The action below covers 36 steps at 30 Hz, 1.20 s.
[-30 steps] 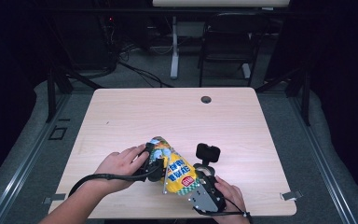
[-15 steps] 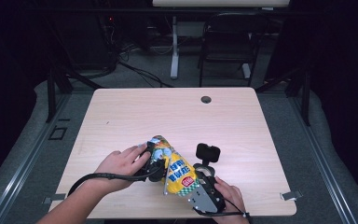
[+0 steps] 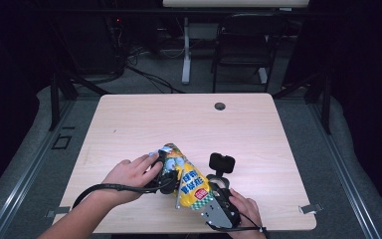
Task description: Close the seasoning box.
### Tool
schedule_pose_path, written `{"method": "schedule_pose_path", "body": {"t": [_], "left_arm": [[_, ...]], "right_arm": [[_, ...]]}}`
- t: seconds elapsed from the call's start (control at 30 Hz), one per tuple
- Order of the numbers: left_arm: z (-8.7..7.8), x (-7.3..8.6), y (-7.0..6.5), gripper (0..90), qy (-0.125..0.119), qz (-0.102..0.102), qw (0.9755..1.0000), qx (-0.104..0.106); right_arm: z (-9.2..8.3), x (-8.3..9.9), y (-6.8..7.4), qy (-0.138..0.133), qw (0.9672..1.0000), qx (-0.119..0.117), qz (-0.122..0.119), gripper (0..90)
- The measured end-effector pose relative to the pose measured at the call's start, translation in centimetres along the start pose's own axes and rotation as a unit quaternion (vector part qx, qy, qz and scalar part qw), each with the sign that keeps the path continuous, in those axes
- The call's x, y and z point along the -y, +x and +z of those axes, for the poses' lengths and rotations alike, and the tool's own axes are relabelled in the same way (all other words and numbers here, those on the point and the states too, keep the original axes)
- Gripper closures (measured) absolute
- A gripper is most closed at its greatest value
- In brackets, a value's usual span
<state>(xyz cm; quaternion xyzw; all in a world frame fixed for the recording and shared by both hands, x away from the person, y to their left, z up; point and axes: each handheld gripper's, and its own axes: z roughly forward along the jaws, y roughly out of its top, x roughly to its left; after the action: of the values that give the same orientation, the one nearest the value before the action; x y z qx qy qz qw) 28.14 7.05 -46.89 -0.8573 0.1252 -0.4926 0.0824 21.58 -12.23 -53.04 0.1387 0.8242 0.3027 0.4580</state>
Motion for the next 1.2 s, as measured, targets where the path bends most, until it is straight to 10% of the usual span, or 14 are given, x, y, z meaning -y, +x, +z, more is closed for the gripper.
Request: {"method": "schedule_pose_path", "body": {"t": [1.2], "left_arm": [[-0.32,-0.63,0.80,61.5,0.017,0.046,0.9987,-0.015]], "right_arm": [[0.25,0.32,0.55,-0.007,0.9994,0.015,0.030,71.4]]}}
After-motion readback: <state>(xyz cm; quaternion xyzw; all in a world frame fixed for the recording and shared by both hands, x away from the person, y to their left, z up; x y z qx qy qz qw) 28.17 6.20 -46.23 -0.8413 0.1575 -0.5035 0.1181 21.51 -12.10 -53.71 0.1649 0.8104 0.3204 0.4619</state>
